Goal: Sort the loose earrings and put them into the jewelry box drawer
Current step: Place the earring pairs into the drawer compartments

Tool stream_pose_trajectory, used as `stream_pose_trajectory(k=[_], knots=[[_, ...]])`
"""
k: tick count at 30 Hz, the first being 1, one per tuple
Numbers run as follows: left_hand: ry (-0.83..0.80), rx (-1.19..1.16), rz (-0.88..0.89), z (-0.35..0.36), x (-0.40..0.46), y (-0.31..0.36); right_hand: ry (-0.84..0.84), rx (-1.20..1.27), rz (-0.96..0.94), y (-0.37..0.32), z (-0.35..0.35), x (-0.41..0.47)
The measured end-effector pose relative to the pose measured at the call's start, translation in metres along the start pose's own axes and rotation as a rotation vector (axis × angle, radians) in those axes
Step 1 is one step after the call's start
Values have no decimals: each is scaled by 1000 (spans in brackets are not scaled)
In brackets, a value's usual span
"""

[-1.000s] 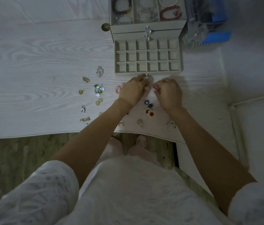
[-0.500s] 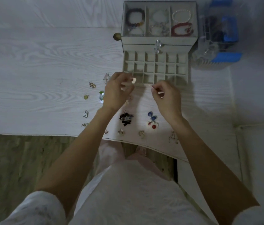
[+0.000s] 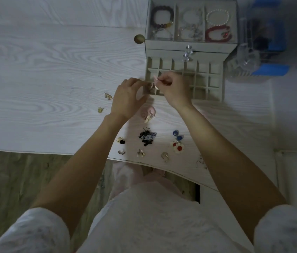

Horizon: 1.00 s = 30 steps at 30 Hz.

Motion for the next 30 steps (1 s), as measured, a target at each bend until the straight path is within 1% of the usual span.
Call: stream_pose_trajectory(k=[2,6,9,12,15,19,21,26,28,30], knots=[[1,16,16,-2,-5,0,11,-155,-39,-7,10,3],[12,-4,17,-4,-12,0,78,-468,-215,-24,20,-3],[29,-37,3,-6,-11,-2,99,-557,-306,-29,23,-7],[37,-72,-29,-6,-9,-4,46,-627,-395,-27,27,-10],[41,-59,-7,-4,-6,-2,-4,-672,-412,-30,33,-6],[59,-73,-38,-4,-4,-6,25,-536,-314,-36,29,5],[45,-84,-45,-4,-4,-6,22,-505,-300,-31,27,3],[15,-64,-54,-7,-4,-3,-32,-504,-412,-26,30,-20],[35,-39,-50,-11,-7,3,15,-424,-405,-19,12,-34],[78,-36,18,-15,-11,19,97,-345,-360,-3,-17,-53]])
Point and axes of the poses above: each hand's wrist, its own x-axis towards the middle knuckle, its own z-axis out of the palm, y = z × x, the point moved 7 cm from there along x, towards the middle knuckle, and after that the axes turned 13 degrees about -x, right-handed, at the moved point
